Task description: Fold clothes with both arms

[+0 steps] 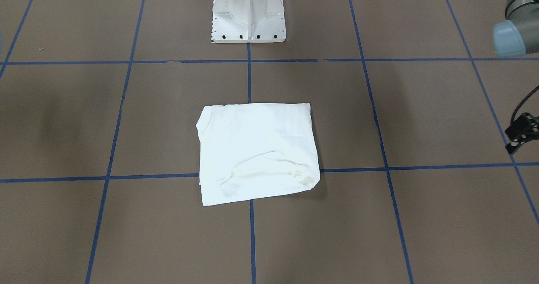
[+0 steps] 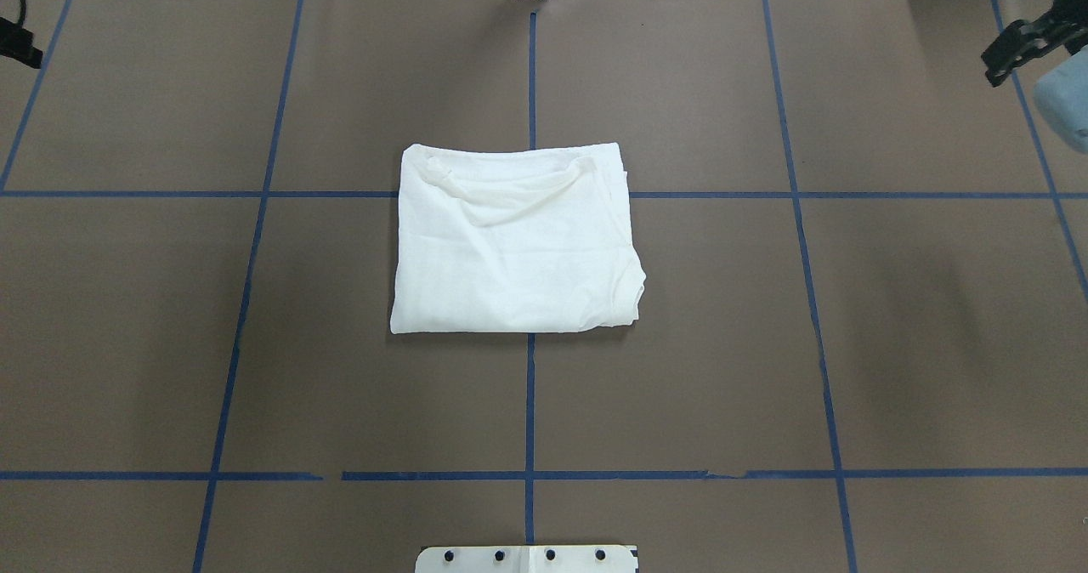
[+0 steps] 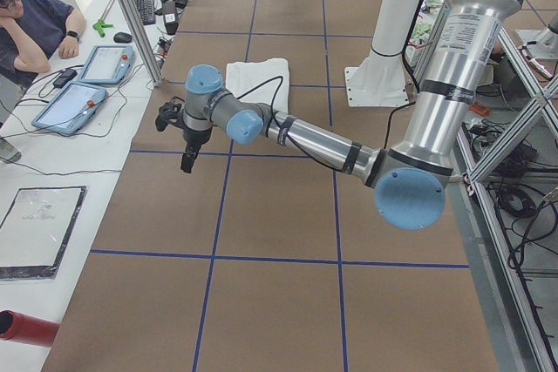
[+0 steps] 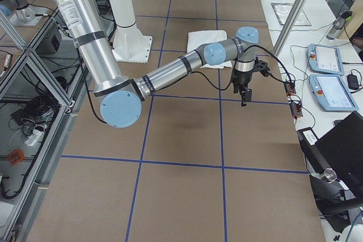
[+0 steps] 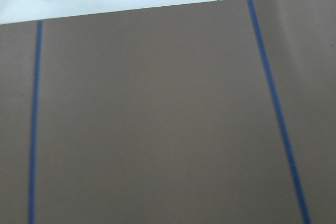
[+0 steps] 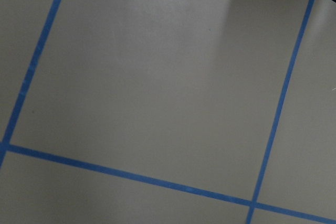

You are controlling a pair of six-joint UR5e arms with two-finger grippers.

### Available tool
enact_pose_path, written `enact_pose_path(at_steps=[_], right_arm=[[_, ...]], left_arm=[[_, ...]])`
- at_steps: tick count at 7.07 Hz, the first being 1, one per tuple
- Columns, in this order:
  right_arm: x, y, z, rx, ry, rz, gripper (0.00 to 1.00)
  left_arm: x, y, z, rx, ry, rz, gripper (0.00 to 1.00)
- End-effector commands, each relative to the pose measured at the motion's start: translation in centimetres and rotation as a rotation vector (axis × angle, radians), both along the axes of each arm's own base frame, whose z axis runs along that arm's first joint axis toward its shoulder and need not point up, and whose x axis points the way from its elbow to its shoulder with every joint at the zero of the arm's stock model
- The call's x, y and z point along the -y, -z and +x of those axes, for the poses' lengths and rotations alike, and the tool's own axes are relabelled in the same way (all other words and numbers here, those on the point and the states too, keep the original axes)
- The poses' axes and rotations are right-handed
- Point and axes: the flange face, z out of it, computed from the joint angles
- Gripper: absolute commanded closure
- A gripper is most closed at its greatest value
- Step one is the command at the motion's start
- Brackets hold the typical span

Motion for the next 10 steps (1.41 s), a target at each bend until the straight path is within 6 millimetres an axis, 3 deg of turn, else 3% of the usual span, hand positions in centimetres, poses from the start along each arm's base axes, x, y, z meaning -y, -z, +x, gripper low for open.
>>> enact_pose_path(at_steps=[1, 2, 3, 4, 5, 6, 7, 10], right_arm=[[-1.8, -3.0, 2.9, 0.060, 0.047, -0.022, 0.00], [-2.6, -5.5, 0.1, 0.035, 0.097, -0.058, 0.00], [-2.7, -6.9, 0.6, 0.011, 0.058, -0.103, 0.00], [-2.6, -6.6, 1.1, 0.026, -0.103, -0.199, 0.00], [-2.8, -7.0, 1.9, 0.026, -0.152, -0.227, 0.00], [-2.6, -7.0, 4.9, 0.059, -0.204, -0.241, 0.00], [-3.8, -8.6, 7.6, 0.126, -0.240, -0.286, 0.00], [-8.9, -14.5, 13.6, 0.230, -0.220, -0.312, 0.00]], left_arm=[[-0.9, -0.8, -3.5, -0.046, -0.014, 0.041, 0.00], [-1.5, -2.3, -4.0, -0.013, 0.012, 0.101, 0.00], [-3.9, -6.0, -4.6, 0.019, 0.024, 0.075, 0.00], [-4.4, -7.6, -4.8, 0.026, 0.024, 0.038, 0.00], [-5.9, -10.1, -5.7, 0.027, 0.032, -0.018, 0.00], [-6.6, -11.3, -5.8, 0.035, 0.030, -0.065, 0.00], [-6.7, -12.3, -6.0, 0.075, -0.037, -0.096, 0.00], [-8.0, -14.2, -11.6, 0.142, -0.166, -0.151, 0.00]])
